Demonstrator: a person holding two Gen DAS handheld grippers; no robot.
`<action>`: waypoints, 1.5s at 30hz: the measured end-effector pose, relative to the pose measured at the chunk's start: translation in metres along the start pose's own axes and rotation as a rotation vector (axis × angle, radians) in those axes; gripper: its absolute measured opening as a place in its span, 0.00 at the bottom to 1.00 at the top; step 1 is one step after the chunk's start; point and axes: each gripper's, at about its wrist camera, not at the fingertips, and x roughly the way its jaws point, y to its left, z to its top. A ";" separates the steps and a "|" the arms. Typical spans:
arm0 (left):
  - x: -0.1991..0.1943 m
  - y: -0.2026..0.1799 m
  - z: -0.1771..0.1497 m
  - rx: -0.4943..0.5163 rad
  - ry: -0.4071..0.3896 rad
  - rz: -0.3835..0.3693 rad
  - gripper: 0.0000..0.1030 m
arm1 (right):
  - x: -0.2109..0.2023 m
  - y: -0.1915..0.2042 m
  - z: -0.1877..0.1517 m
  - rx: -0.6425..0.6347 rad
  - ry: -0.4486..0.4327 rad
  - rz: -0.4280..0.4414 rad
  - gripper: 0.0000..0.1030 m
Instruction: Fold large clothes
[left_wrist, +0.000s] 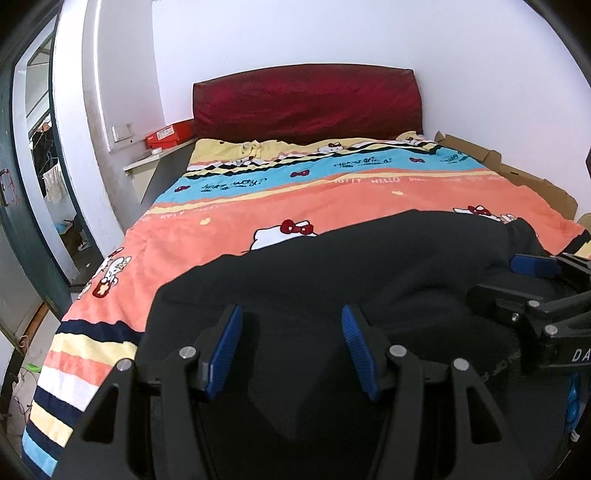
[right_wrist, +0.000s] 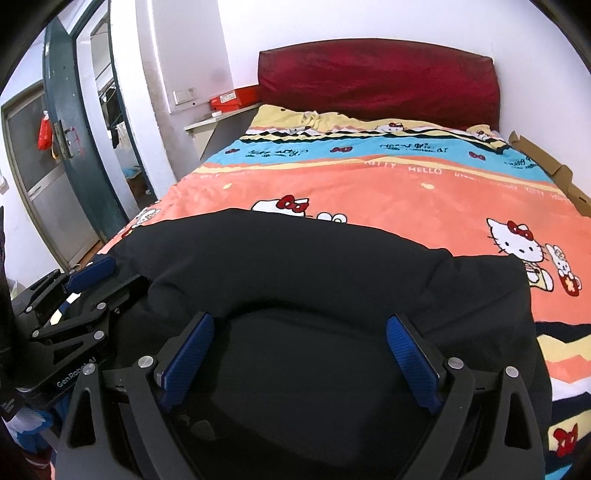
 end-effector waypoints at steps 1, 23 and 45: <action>0.002 0.000 0.000 -0.001 0.003 -0.002 0.53 | 0.001 0.000 0.000 0.002 0.001 0.002 0.91; 0.015 0.037 -0.013 -0.128 0.085 -0.001 0.54 | 0.004 -0.041 -0.007 0.080 0.020 -0.049 0.92; -0.078 0.054 -0.078 -0.131 0.019 0.060 0.54 | -0.085 0.004 -0.073 0.031 -0.082 -0.107 0.93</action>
